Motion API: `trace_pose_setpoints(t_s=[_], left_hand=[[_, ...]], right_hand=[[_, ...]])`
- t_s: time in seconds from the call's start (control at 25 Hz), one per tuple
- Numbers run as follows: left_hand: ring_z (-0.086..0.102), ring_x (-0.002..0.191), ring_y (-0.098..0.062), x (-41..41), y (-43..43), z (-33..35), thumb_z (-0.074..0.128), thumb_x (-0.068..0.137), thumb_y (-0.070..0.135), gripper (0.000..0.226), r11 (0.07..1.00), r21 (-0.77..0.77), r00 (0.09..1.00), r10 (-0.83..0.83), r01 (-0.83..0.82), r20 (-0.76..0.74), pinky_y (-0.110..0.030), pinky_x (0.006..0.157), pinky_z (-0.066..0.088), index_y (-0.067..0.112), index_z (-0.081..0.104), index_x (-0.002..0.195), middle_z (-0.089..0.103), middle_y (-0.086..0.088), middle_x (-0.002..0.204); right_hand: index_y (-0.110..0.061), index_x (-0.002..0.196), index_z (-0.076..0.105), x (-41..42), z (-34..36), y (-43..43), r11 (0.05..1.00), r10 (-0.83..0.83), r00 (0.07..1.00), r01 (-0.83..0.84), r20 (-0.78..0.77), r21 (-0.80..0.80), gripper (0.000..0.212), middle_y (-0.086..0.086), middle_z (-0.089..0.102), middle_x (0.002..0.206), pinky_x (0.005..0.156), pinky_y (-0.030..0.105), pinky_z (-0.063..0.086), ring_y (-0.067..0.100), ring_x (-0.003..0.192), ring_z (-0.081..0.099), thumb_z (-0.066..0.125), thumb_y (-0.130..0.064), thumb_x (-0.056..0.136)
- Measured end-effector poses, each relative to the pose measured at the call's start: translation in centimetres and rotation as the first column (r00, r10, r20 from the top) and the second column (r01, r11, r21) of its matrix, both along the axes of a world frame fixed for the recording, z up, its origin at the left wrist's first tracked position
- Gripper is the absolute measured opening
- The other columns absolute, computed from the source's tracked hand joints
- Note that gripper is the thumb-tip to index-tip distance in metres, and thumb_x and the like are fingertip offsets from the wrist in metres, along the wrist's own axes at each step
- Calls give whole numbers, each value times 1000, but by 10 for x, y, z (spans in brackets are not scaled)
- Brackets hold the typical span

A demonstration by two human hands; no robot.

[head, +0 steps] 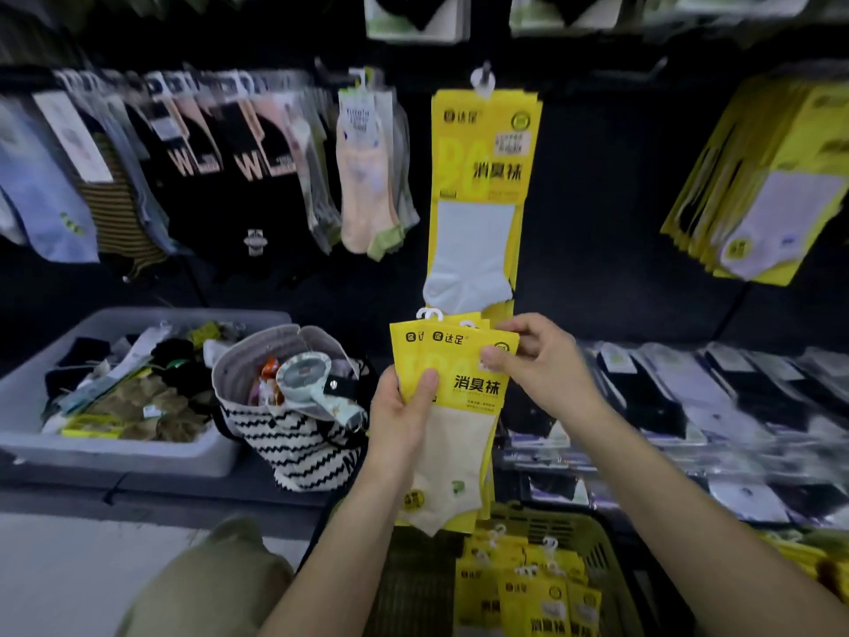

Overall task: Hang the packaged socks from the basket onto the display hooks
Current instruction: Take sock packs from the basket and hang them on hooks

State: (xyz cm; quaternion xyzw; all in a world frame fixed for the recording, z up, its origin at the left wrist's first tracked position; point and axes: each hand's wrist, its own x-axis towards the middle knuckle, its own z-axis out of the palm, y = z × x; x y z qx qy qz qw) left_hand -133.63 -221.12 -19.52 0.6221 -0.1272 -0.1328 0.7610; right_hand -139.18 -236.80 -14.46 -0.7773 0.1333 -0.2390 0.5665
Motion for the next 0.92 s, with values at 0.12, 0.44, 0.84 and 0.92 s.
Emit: trace_pose_setpoints(t_s=[0.12,0.44,0.84,0.92], left_hand=[[67,98,-25,10,-7,27,61,88,26,15,998,21,993,65,-67,94,-45,86,54,21,59,102,69,-8,106],[64,82,-7,31,-21,80,62,89,22,7,994,32,944,90,-106,319,-20,70,52,27,57,89,67,4,91],[63,102,-16,39,-44,131,43,98,26,18,989,-110,943,126,-96,309,-31,86,52,21,57,108,66,-3,109],[62,103,-14,42,-44,144,41,100,25,25,980,-158,932,169,-124,319,-28,86,50,41,59,104,66,3,108]], right_hand=[[-33,80,61,5,42,-13,979,34,998,-21,60,-202,12,-9,68,83,70,31,53,19,76,64,70,-26,81],[-29,82,64,16,116,-21,777,54,997,-10,52,-629,5,-14,56,75,65,22,43,3,71,53,67,-25,83],[-23,73,60,43,197,-22,811,3,993,66,117,-581,18,-13,61,68,69,26,52,6,70,62,59,-17,89],[-23,74,60,51,213,-17,783,-2,991,86,137,-616,17,-12,61,68,68,26,51,6,71,61,58,-18,89]])
